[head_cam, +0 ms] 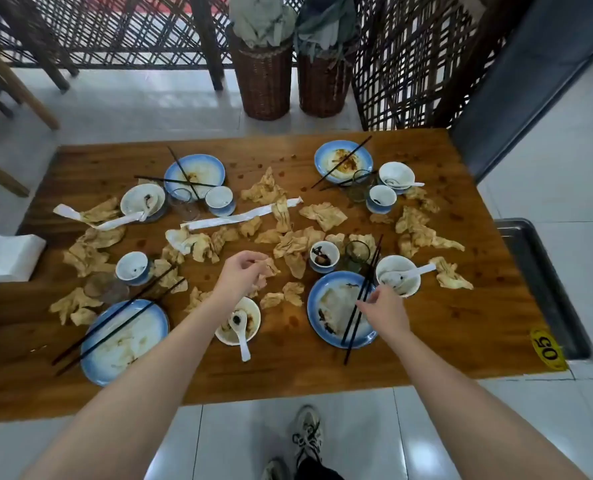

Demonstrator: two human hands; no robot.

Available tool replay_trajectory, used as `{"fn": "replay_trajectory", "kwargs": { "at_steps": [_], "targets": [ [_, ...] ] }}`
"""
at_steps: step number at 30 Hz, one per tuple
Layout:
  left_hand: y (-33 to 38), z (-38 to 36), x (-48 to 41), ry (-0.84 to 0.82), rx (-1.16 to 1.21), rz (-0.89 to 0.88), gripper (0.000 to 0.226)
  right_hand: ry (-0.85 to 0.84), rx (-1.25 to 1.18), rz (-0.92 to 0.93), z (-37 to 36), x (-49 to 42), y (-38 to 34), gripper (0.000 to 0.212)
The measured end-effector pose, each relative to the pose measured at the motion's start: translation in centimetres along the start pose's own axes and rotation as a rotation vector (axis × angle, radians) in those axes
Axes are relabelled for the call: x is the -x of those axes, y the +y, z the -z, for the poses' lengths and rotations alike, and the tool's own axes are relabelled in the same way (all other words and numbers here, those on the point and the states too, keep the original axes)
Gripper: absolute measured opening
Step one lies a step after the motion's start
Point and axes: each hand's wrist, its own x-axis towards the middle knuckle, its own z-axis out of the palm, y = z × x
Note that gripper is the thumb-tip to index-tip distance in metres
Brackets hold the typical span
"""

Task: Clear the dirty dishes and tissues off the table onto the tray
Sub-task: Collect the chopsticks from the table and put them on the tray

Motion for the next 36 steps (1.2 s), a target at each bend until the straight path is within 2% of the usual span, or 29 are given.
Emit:
{"fn": "replay_trajectory", "kwargs": {
  "at_steps": [5,9,15,23,25,30,36],
  "targets": [
    [-0.6,1.0,-1.0,0.053,0.043,0.021,0.018,-0.016,0.040,-0.088,-1.7,-1.3,-0.4,0.013],
    [-1.3,2.3,-1.6,0.116,0.031,0.030,0.017,0.006,0.039,-0.078,-2.4,-2.1,-0.8,0.018],
    [-1.9,3.7,-1.4,0.148,0.045,0.027,0.016,0.088,-0.132,-0.041,-1.5,-1.8,-2.1,0.006],
    [-3.0,5.6,0.6,0.223,0.105,0.051,0.016,0.237,-0.446,0.083,0.8,-0.7,-4.9,0.036],
    [-3.8,6.6,1.4,0.262,0.124,0.072,0.015,0.198,-0.479,0.131,0.7,-0.2,-6.8,0.047],
    [-6.1,10.3,3.8,0.364,0.112,0.107,0.015,0.017,-0.464,0.287,-1.4,1.1,-12.8,0.035],
    [-9.9,15.5,5.6,0.472,0.113,0.179,0.016,-0.101,-0.387,0.378,-5.9,3.0,-17.3,0.025]
  ]
}}
